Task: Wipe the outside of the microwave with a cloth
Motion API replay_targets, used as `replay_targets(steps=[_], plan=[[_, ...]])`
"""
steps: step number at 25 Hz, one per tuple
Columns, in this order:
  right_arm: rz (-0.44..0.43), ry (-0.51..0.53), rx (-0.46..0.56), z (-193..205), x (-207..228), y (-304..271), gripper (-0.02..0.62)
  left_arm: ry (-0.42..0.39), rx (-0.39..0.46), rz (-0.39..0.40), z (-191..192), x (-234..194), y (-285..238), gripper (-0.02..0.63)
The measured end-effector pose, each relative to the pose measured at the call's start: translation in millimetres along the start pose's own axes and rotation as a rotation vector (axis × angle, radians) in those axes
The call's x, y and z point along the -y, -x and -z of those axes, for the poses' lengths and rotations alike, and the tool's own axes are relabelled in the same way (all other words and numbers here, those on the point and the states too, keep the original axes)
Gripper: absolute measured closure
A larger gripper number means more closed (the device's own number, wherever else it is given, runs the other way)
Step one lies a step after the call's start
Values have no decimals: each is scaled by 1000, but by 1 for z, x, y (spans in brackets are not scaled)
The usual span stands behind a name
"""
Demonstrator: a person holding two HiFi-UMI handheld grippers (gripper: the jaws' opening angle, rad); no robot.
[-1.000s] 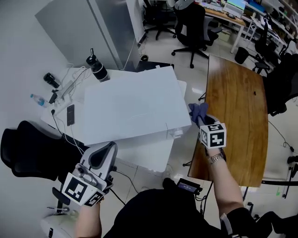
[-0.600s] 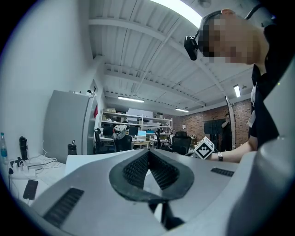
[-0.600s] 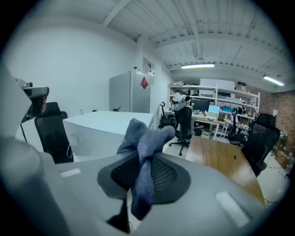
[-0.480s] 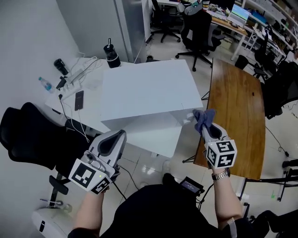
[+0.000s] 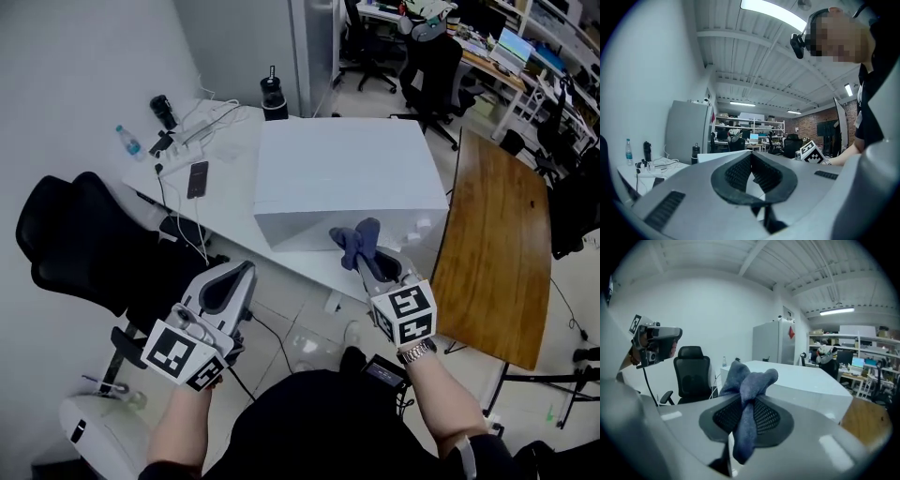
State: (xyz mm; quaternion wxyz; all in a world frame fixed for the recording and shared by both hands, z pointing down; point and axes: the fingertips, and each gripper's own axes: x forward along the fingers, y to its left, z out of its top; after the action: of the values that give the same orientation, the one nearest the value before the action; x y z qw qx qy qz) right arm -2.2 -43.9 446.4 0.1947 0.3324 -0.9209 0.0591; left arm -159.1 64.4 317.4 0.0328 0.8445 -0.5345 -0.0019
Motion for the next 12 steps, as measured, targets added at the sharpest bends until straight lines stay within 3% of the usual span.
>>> replay_targets(steps=[6, 12], plan=[[-147, 80, 16, -8, -81, -58, 528, 0, 6, -97, -3, -27, 53, 601], [-204, 122, -3, -3, -126, -110, 528, -4, 2, -184, -2, -50, 94, 601]])
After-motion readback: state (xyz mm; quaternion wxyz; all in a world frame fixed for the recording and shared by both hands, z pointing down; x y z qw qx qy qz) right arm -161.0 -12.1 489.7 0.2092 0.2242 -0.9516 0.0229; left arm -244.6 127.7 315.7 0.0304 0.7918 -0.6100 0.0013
